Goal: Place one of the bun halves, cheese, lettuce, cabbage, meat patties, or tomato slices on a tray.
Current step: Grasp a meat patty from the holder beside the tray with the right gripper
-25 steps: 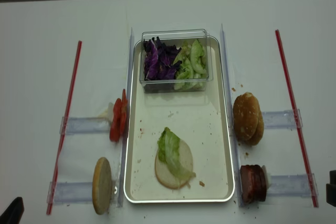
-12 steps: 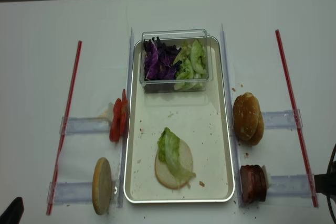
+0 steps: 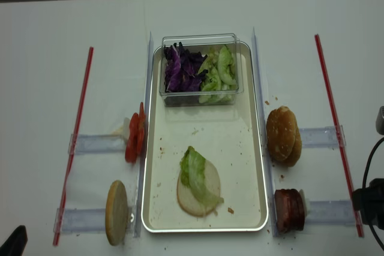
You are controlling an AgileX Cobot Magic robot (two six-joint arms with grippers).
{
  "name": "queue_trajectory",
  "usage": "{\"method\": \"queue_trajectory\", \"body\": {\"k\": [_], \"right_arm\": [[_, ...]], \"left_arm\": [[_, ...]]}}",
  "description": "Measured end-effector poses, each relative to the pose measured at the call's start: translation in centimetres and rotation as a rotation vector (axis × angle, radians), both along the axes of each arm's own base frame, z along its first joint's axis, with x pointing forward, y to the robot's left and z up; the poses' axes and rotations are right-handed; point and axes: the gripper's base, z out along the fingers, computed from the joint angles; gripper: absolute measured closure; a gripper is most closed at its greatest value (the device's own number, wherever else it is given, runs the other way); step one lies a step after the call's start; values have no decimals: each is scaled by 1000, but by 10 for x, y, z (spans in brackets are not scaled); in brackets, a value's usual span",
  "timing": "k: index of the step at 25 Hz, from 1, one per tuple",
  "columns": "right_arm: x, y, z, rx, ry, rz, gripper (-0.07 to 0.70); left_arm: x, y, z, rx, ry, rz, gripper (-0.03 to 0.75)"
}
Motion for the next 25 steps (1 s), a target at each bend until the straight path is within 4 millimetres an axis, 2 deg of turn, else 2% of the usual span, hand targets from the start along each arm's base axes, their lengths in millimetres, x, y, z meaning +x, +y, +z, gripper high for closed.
{"method": "queue_trajectory", "body": {"k": [13, 25], "right_arm": [[21, 0, 1, 12, 81, 8, 252], [23, 7, 1, 99, 83, 2, 252]], "left_arm": [[0, 0, 0, 0, 0, 0, 288], [0, 0, 0, 0, 0, 0, 288]]}}
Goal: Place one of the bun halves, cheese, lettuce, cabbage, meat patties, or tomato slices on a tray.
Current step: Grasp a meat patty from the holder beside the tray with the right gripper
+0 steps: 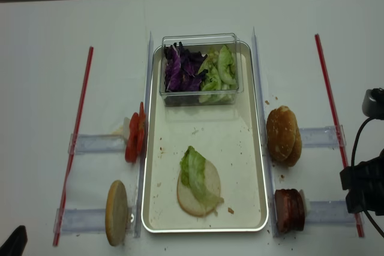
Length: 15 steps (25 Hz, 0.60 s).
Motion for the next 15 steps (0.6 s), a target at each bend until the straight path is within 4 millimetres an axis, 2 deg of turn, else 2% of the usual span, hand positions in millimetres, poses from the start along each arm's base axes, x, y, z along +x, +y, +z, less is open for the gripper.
{"method": "queue_trajectory", "body": {"k": [6, 11, 15], "right_arm": [[1, 10, 3, 17, -1, 54, 252], [9, 29, 8, 25, -1, 112, 255], [16, 47, 12, 26, -8, 165, 300]], "left_arm": [[0, 0, 0, 0, 0, 0, 288], [0, 0, 0, 0, 0, 0, 288], [0, 0, 0, 0, 0, 0, 288]]}}
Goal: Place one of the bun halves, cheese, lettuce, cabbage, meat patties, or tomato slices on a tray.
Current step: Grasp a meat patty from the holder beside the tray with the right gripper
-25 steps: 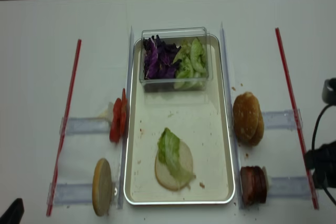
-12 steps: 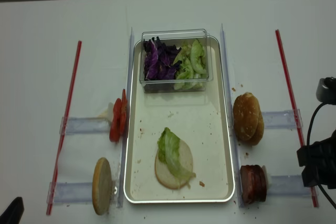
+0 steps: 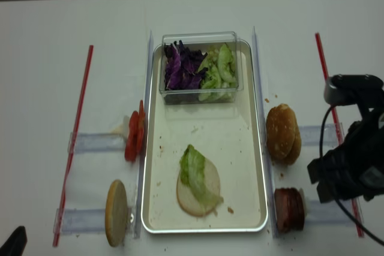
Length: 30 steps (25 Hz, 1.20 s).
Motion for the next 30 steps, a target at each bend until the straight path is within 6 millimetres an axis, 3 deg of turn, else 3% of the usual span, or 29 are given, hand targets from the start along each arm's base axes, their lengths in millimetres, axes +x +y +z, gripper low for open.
{"method": "queue_trajectory", "body": {"k": [16, 30], "right_arm": [[13, 61, -17, -26, 60, 125, 321], [27, 73, -45, -65, 103, 116, 325]], "left_arm": [[0, 0, 0, 0, 0, 0, 288], [0, 0, 0, 0, 0, 0, 288]]}}
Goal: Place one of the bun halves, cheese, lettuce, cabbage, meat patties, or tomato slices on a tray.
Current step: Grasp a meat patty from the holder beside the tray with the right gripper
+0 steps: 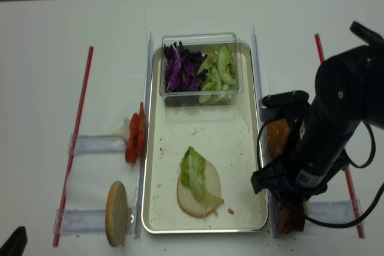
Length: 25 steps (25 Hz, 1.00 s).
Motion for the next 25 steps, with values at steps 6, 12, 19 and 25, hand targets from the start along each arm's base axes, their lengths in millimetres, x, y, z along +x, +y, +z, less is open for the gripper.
{"method": "queue_trajectory", "body": {"k": [6, 12, 19, 25], "right_arm": [[3, 2, -9, -17, 26, 7, 325], [3, 2, -11, -17, 25, 14, 372], [3, 2, -11, -15, 20, 35, 542], [3, 1, -11, -22, 21, 45, 574]], "left_arm": [[0, 0, 0, 0, 0, 0, 288], [0, 0, 0, 0, 0, 0, 288], [0, 0, 0, 0, 0, 0, 288], [0, 0, 0, 0, 0, 0, 288]]}}
